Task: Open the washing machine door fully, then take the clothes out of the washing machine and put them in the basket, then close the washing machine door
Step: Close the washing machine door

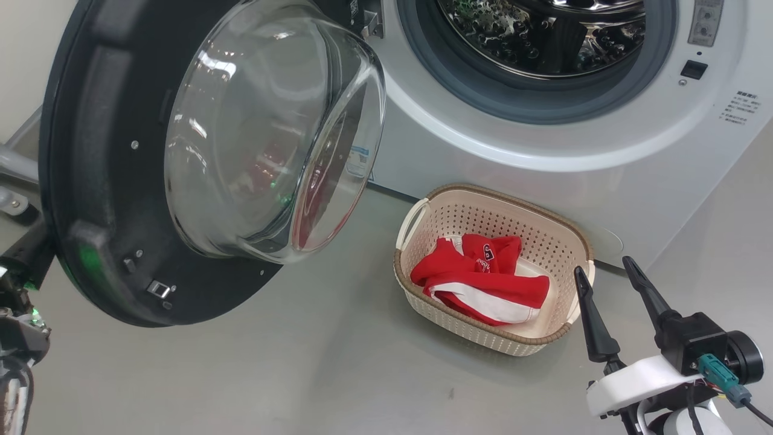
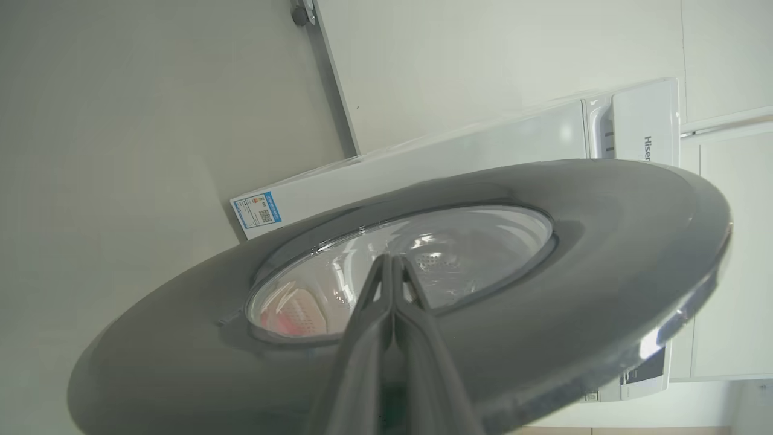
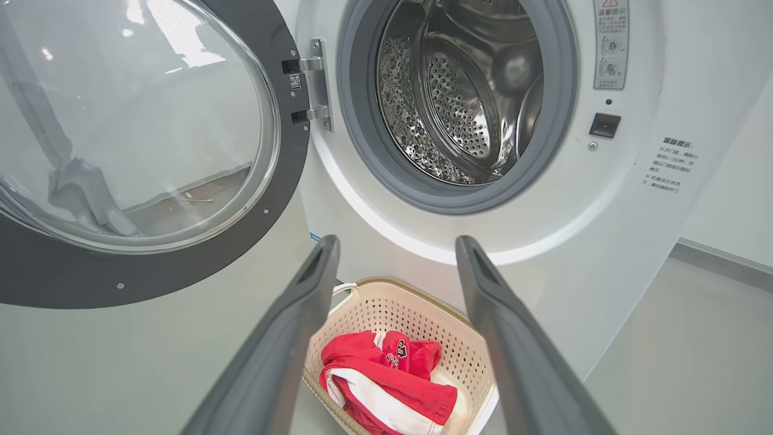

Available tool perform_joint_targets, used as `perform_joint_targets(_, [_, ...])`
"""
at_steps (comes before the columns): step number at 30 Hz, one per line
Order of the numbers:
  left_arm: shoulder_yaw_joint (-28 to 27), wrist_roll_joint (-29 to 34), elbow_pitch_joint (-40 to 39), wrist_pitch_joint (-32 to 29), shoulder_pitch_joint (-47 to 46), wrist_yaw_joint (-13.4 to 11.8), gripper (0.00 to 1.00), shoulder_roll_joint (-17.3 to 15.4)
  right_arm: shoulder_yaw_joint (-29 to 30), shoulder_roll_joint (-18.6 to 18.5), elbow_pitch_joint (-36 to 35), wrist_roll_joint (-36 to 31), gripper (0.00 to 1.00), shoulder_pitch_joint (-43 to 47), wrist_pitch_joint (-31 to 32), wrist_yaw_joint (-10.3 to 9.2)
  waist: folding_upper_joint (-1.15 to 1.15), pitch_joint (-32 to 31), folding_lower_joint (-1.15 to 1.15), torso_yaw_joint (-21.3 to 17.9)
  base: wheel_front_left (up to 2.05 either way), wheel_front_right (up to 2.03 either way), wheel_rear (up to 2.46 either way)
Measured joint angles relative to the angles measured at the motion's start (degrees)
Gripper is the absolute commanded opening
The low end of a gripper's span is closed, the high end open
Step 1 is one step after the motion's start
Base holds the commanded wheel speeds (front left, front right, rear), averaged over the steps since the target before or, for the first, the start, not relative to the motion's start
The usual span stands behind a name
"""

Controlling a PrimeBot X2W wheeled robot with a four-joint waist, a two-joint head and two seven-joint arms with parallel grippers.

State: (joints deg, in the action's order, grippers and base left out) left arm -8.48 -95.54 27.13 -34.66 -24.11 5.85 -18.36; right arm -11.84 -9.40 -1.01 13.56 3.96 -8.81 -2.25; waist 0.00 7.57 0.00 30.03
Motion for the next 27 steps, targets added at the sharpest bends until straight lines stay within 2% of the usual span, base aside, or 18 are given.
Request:
perform_joint_targets(13, [2.46, -0.77, -4.05, -4.67, 1.97, 0.79, 0.00, 2.15, -0.53, 0.00, -0.16, 0.00, 1.00, 0.00, 0.00, 0.02, 0.00, -0.56, 0.00, -0.36, 0.00, 0.00, 0.00])
perform_joint_targets(27, [4.71, -2.72, -12.45, -8.23, 4.88, 1.03, 0.00, 6.00, -1.86, 0.88, -0.25, 0.00, 1.00, -0.10, 0.00, 0.07, 0.00, -0.49, 0.00, -4.34, 0.00, 0.00, 0.00])
